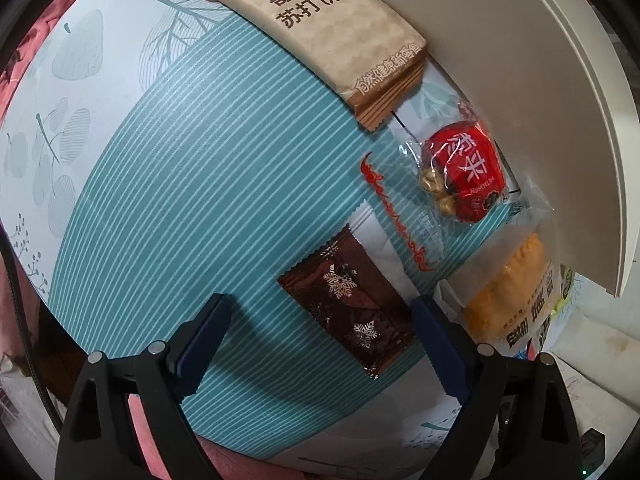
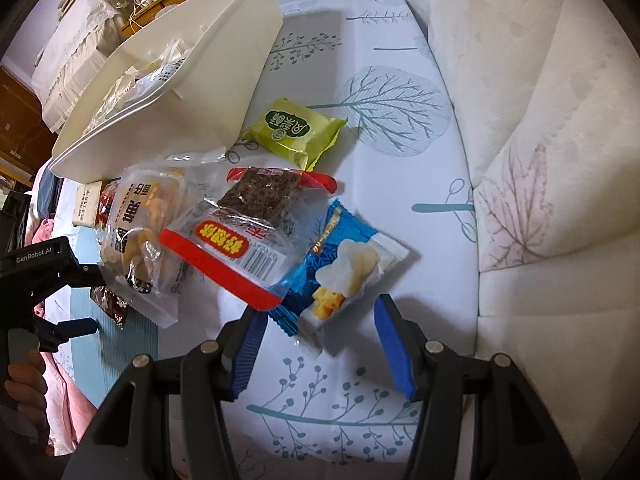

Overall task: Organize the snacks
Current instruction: 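Grasp the brown chocolate packet with the left tool while the right tool grasps the blue-wrapped candy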

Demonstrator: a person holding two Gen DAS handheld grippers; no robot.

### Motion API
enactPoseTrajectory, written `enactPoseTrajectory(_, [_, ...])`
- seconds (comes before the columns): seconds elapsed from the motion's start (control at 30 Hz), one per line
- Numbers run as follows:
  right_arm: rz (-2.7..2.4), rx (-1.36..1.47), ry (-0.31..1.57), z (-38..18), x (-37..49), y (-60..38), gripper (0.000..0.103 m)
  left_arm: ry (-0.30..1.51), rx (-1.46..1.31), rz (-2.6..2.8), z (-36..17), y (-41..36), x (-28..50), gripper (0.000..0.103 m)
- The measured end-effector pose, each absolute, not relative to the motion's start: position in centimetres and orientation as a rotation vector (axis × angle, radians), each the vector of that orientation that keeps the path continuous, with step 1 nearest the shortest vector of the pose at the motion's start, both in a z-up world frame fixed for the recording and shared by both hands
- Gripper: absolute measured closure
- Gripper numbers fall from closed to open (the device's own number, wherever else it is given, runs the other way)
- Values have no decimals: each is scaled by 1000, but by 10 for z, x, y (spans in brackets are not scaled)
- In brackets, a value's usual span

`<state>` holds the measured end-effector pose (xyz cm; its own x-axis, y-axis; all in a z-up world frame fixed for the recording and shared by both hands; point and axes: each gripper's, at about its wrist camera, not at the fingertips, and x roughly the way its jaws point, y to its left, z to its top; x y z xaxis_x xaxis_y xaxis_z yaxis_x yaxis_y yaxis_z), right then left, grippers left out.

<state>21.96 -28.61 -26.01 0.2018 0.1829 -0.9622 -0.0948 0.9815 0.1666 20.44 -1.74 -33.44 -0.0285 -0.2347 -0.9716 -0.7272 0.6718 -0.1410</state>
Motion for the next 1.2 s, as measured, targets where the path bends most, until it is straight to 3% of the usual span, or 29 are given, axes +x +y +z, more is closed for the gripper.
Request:
enactPoseTrajectory(0.47, [204, 31, 1345, -267, 226, -276, 47, 1610, -858, 514, -329, -34, 223, 27])
enactPoseTrajectory(0.57, [203, 10, 1342, -267, 225, -272, 49, 1606, -870, 508, -328, -37, 225, 35])
enactPoseTrajectory(0.7, [202, -32, 1338, -268, 224, -265, 56, 1594, -891, 469, -322, -44, 227, 56])
enactPoseTrajectory(1.2, [215, 20, 1369, -264, 199, -269, 67, 1625, -862, 429, -311, -54, 222, 78])
